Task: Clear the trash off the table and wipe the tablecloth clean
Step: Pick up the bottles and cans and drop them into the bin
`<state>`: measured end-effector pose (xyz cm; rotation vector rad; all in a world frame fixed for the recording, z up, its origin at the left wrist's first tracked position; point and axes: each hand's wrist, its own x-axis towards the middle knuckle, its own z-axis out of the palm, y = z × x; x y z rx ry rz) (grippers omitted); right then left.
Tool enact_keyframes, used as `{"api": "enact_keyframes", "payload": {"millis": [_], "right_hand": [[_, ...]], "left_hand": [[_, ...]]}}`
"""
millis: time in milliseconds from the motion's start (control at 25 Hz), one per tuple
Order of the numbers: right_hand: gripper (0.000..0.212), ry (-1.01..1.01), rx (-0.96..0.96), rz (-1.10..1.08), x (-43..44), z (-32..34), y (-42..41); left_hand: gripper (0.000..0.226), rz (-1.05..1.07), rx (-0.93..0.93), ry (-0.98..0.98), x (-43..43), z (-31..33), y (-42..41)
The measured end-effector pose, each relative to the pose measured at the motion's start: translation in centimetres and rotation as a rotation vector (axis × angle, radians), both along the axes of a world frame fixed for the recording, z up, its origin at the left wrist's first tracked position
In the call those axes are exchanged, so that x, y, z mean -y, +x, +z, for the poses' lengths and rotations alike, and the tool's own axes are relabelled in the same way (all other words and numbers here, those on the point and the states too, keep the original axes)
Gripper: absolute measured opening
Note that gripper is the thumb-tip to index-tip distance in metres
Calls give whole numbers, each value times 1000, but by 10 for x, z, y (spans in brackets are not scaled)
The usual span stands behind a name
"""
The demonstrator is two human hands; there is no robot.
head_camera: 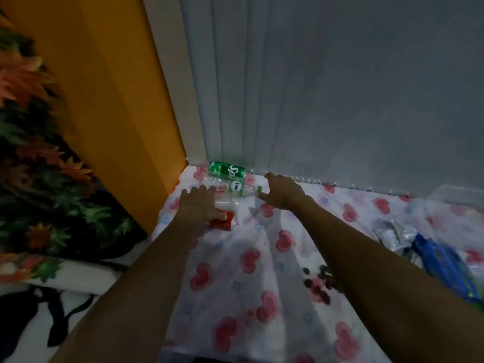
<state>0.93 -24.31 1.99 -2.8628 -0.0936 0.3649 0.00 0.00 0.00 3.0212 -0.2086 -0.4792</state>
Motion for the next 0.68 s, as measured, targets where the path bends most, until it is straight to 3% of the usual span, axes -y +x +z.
{"api": "enact_keyframes", "payload": {"millis": [200,440,680], "right_hand": [[76,-100,2,-30,-67,-57,66],[62,-111,-119,-74,-87,-77,107],[65,-101,-131,-47,-80,-82,106]], "left_hand": [[114,-287,68,-47,-38,-83,30],[125,-328,58,-101,-53,-106,53],[97,-324,205,-95,-64,-120,41]]}}
